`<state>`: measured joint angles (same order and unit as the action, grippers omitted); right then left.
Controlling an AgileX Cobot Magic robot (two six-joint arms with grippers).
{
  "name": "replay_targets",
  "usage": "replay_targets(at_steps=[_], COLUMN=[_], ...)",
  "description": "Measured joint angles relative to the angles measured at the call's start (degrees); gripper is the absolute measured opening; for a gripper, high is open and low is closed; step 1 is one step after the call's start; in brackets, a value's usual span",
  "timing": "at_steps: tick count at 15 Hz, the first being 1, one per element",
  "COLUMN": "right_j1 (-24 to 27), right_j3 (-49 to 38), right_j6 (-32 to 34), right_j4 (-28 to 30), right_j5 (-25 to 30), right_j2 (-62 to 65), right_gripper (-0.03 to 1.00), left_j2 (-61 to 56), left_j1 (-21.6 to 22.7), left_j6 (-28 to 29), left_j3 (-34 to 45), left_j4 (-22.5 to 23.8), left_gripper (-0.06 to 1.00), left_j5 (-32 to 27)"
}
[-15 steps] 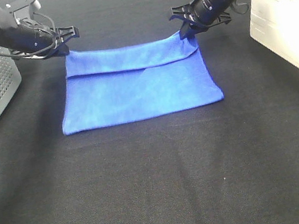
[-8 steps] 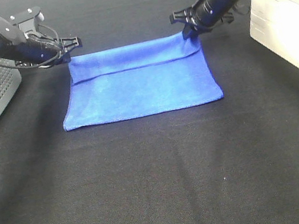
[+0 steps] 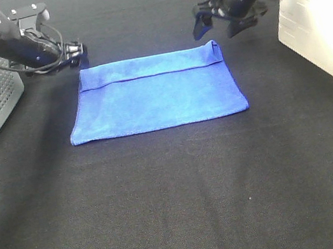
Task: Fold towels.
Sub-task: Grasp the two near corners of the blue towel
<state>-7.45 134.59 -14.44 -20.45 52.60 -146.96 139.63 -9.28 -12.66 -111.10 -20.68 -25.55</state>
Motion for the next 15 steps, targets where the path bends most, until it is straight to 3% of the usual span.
replay_targets(at_steps=[3,6,10,13,15], right_j1=[0.0,0.0,0.0,0.0,0.0], right_j3=[0.1,0.1,-1.1,-10.0,-18.2], right_j6=[1.2,5.6,8.5,9.1,9.1], right_j4=[1.1,1.5,1.5,1.4,1.4], right_j5=[9.7,16.0,16.5,16.6,16.9], right_j2=[1.5,1.5,3.7,10.6,14.4], right_gripper=[0.82,0.81,0.78,0.78,0.78], left_j2=[-1.5,-4.0,-8.8,-14.2,-14.6], left_j1=[0.3,0.3,0.3,0.3,0.3], left_j6=[2.3,6.1,7.5,9.2,9.3], left_j3=[0.0,0.1,8.3,20.3,22.2], left_j4=[2.8,2.6,-1.6,-1.9,-1.9], left_gripper=[0.78,0.78,0.78,0.78,0.78], left_j5=[-13.8,-23.5,-24.7,-22.2,-23.6])
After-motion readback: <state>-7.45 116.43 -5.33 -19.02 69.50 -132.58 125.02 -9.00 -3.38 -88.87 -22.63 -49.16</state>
